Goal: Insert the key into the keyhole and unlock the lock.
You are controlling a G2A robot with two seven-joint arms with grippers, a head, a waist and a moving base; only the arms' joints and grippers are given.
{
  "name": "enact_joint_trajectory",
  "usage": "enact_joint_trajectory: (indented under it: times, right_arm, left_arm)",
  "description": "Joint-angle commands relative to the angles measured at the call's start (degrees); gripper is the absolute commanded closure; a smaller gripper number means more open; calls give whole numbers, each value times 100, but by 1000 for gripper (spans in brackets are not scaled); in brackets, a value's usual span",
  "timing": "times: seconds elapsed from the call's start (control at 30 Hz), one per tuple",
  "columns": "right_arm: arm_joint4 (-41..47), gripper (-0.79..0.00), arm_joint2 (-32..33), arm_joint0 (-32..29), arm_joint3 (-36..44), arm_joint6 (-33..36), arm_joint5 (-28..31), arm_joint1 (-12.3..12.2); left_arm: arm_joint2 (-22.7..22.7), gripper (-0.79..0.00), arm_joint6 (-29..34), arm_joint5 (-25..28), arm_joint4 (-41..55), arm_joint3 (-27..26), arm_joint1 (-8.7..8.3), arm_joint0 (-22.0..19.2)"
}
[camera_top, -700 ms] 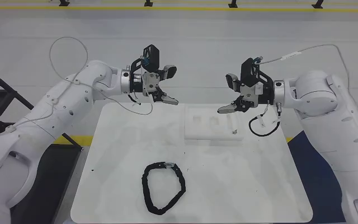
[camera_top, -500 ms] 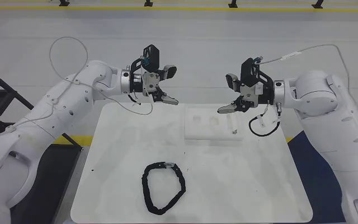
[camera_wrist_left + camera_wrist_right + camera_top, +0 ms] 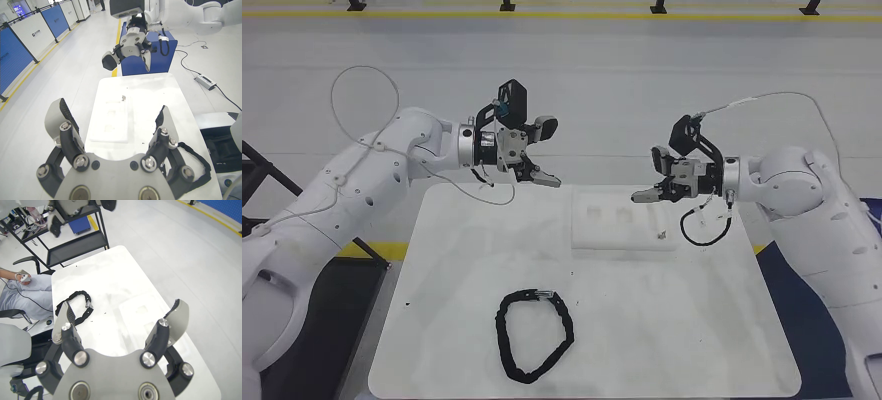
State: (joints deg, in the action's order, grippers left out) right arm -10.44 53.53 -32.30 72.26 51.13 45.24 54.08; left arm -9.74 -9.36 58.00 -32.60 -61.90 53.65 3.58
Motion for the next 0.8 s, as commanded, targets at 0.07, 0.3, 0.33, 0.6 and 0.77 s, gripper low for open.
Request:
enact_joint_trajectory:
  times: [0.07, 0.3, 0.33, 0.6, 0.77]
  right_arm:
    - [172, -785, -164, 42, -492, 98, -268, 57]
    - [-170, -785, -488, 193, -968, 273, -1316, 180]
    - [-251, -785, -542, 212, -1018, 276, -1518, 203]
    - [-636, -785, -1023, 327, -1435, 351, -2755, 442]
    - [-725, -785, -1331, 478, -1830, 558, -3379, 644]
  left_arm:
    - [0, -785, 0, 0, 0, 0, 0, 0]
    - [0, -785, 0, 0, 0, 0, 0, 0]
    - [0, -785, 0, 0, 0, 0, 0, 0]
    - [0, -785, 0, 0, 0, 0, 0, 0]
    - [0, -785, 0, 0, 0, 0, 0, 0]
